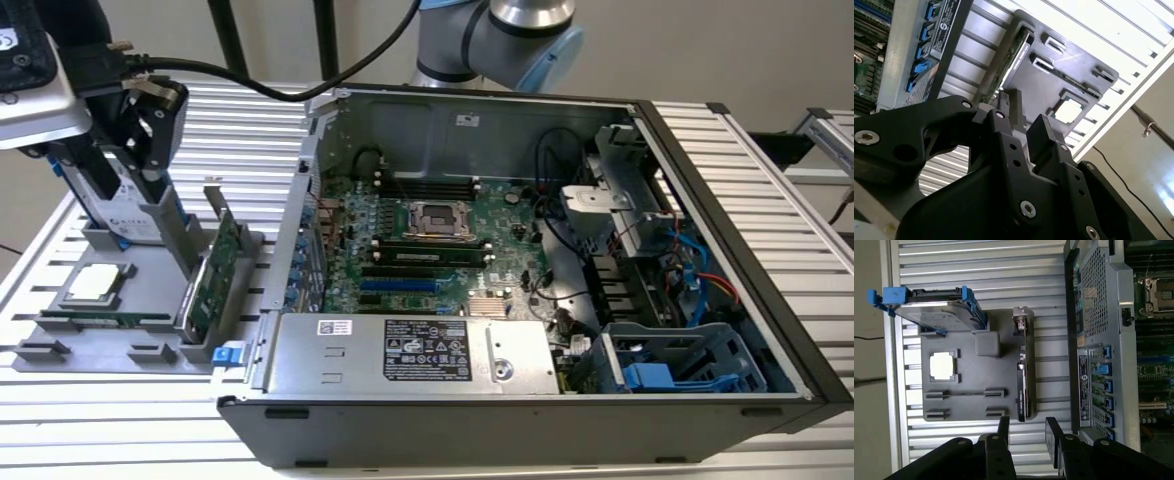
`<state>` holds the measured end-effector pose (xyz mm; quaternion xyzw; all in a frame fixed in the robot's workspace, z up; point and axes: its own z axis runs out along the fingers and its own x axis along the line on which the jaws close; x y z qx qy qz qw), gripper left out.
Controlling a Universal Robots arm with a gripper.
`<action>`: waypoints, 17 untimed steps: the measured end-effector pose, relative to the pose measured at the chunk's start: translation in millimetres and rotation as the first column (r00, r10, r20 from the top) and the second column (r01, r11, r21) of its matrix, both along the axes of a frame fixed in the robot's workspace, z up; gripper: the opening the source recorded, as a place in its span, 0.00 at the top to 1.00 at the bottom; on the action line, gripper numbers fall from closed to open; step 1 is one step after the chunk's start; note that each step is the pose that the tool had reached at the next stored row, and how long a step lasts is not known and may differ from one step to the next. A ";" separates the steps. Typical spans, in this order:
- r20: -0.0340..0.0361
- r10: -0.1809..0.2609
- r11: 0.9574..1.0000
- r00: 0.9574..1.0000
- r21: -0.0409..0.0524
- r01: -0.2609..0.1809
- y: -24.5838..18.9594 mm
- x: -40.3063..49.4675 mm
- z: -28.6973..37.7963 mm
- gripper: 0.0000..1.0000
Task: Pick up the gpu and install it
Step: 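Pick up the gpu and move the gpu toward the slot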
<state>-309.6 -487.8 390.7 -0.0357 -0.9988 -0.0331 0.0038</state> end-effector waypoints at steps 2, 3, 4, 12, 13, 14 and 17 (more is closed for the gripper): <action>0.000 0.001 1.000 1.000 -0.005 -0.001 0.3 0.0 -2.1 0.00; 0.001 0.001 1.000 1.000 -0.008 -0.001 0.6 0.0 -3.1 0.00; 0.002 0.002 1.000 1.000 -0.011 -0.002 0.8 0.0 -4.2 0.00; 0.004 0.004 1.000 1.000 -0.017 -0.004 1.7 0.0 -6.5 0.00; 0.004 0.004 1.000 1.000 -0.017 -0.004 1.7 0.0 -6.5 0.00; 0.004 0.004 1.000 1.000 -0.017 -0.004 1.7 0.0 -6.6 0.00; 0.008 0.004 1.000 1.000 -0.017 -0.004 2.0 0.0 -8.0 0.00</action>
